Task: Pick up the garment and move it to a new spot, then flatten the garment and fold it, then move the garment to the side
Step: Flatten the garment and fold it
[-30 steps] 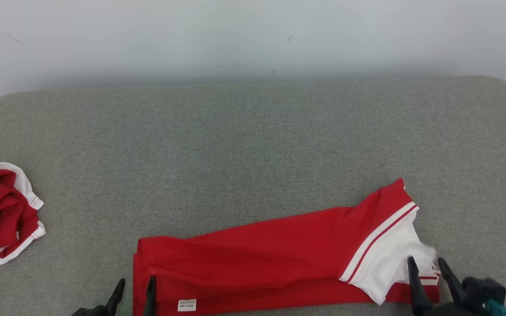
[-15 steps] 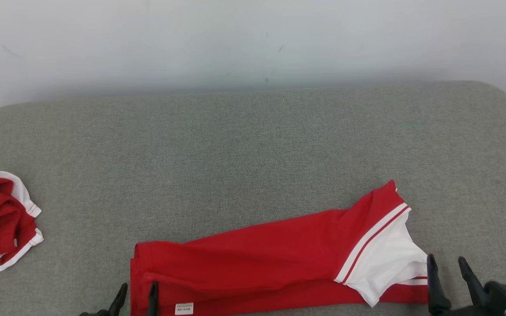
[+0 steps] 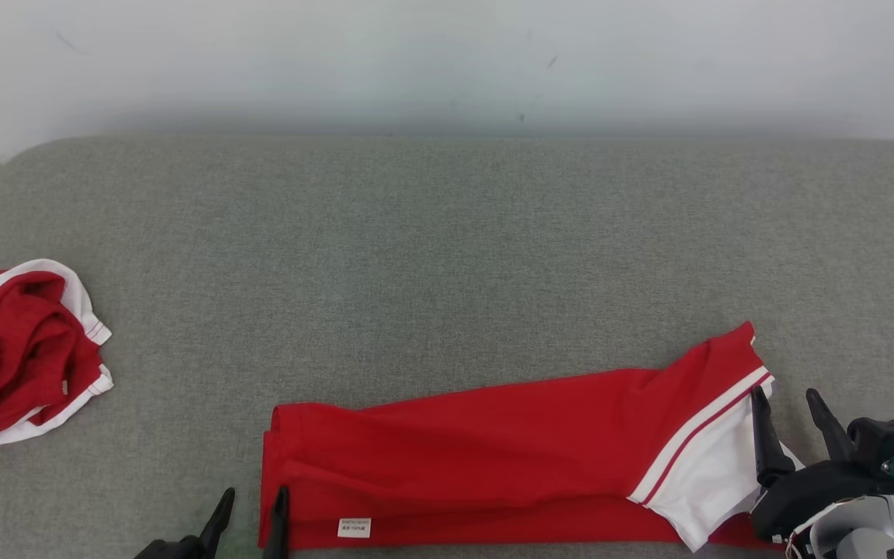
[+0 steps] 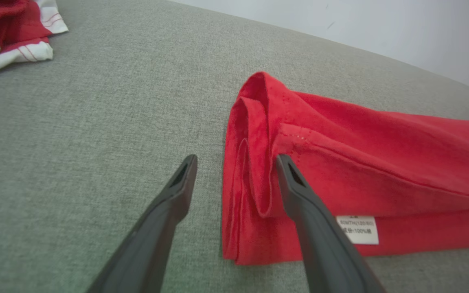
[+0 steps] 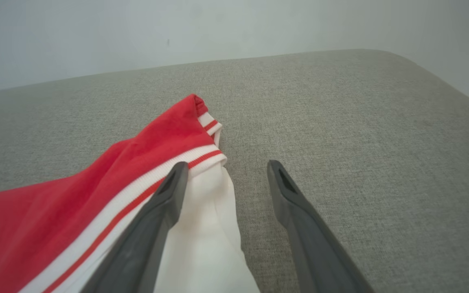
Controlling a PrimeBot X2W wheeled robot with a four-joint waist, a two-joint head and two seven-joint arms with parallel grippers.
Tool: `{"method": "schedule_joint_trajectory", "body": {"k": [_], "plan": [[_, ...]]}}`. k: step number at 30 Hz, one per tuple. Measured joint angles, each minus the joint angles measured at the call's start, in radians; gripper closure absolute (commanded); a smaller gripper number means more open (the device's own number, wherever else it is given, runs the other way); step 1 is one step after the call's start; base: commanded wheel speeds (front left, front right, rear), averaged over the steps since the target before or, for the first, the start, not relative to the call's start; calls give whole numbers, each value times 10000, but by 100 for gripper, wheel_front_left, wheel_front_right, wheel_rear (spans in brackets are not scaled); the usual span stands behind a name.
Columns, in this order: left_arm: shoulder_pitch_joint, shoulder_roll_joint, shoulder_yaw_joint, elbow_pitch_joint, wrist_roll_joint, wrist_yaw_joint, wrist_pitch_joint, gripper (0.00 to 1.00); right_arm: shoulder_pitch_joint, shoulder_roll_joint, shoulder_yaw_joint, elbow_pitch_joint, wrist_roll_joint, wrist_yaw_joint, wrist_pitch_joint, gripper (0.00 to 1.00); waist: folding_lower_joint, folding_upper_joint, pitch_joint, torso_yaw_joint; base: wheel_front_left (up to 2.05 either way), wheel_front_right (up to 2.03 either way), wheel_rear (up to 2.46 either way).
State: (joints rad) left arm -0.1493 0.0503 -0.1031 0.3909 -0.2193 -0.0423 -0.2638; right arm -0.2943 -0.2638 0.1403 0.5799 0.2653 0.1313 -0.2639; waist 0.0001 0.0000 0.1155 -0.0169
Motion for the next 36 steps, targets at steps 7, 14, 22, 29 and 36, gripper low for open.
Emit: {"method": "schedule_joint_trajectory", "body": {"k": [7, 14, 22, 29, 36], "plan": [[4, 4, 52, -69, 0, 13, 0, 0, 229, -31, 58, 608, 290, 0, 0, 0, 0, 0, 224, 219, 0, 0, 0], [-61, 2, 2, -176, 46, 2, 0, 0, 304, -19, 493, 972, 915, 2, -29, 0, -1, 0, 431, 156, 0, 0, 0], [-245, 0, -17, -238, 171, -73, 0, 0, -267, -286, 1733, 1480, 1994, -54, -138, 51, -1, -1, 654, 289, 0, 0, 0], [-309, 4, 17, -357, 171, -4, 0, 0, -480, -610, 2525, 1555, 2894, -4, -125, 100, -1, 0, 596, 379, 0, 0, 0], [-304, 2, -35, -476, 117, 4, 0, 0, -520, -1039, 1476, 1507, 2650, 6, 0, 100, 0, 1, 453, 144, 0, 0, 0]]}}
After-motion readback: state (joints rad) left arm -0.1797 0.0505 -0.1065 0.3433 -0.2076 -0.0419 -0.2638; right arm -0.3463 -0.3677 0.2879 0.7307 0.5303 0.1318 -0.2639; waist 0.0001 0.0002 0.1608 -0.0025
